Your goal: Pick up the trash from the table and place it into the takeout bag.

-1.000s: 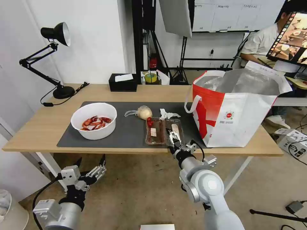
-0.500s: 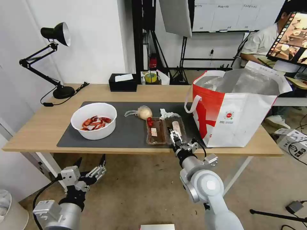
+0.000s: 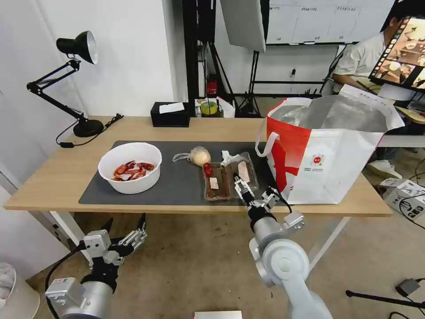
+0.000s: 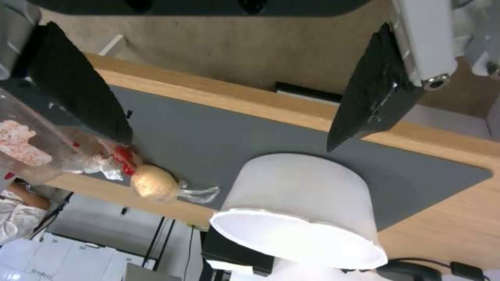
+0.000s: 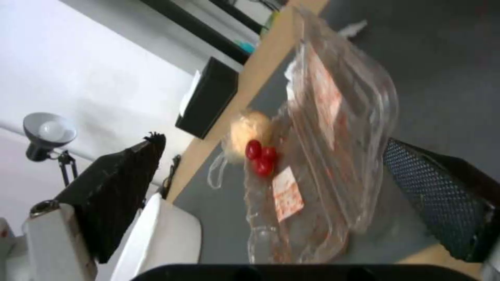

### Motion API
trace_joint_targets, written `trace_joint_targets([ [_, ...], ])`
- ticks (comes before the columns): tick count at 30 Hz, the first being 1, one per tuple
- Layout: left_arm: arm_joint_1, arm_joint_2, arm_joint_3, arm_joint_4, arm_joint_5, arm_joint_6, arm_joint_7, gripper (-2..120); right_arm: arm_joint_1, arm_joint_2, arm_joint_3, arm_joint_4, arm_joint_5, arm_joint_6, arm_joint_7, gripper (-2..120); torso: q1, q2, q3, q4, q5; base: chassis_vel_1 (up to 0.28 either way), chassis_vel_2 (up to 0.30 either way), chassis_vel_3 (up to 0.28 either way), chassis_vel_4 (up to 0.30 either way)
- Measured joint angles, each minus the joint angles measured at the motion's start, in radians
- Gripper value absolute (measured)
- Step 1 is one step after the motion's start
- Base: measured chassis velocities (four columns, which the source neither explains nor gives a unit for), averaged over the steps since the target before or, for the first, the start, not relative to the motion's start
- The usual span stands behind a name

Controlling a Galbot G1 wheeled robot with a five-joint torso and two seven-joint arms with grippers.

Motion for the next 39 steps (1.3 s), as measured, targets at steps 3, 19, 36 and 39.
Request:
trace_joint_targets([
  [3, 0.000, -0.001, 0.001, 0.001, 0.000, -0.001, 0.000, 100, 0.010, -0.015, 0.000, 0.001, -0.028, -0.001, -0.019, 100, 0.000, 0.000, 0.000, 0.0000, 0.0000, 0.000, 0.000, 0.000, 0.000],
  [19, 0.006, 0.001, -0.013, -0.006, 0.001, -0.005, 0.000, 100, 0.171, -0.035, -0.079, -0.094, 0.017, -0.077, -0.049, 100, 0.000, 0.000, 0.000, 0.0000, -0.0001, 0.000, 0.000, 0.000, 0.000],
  [36, 0.015, -0.002, -0.026, -0.018, 0.001, -0.007, -0.001, 100, 0.297, -0.017, -0.118, -0.165, 0.300, -0.124, 0.099, 100, 0.000, 0.000, 0.000, 0.0000, 0.0000, 0.000, 0.000, 0.000, 0.000],
  [39, 0.014, -0.001, -0.026, -0.018, 0.001, -0.007, -0.001, 100, 0.309, -0.045, -0.115, -0.161, 0.297, -0.133, 0.073, 100, 0.000, 0.000, 0.000, 0.0000, 0.0000, 0.000, 0.000, 0.000, 0.000],
])
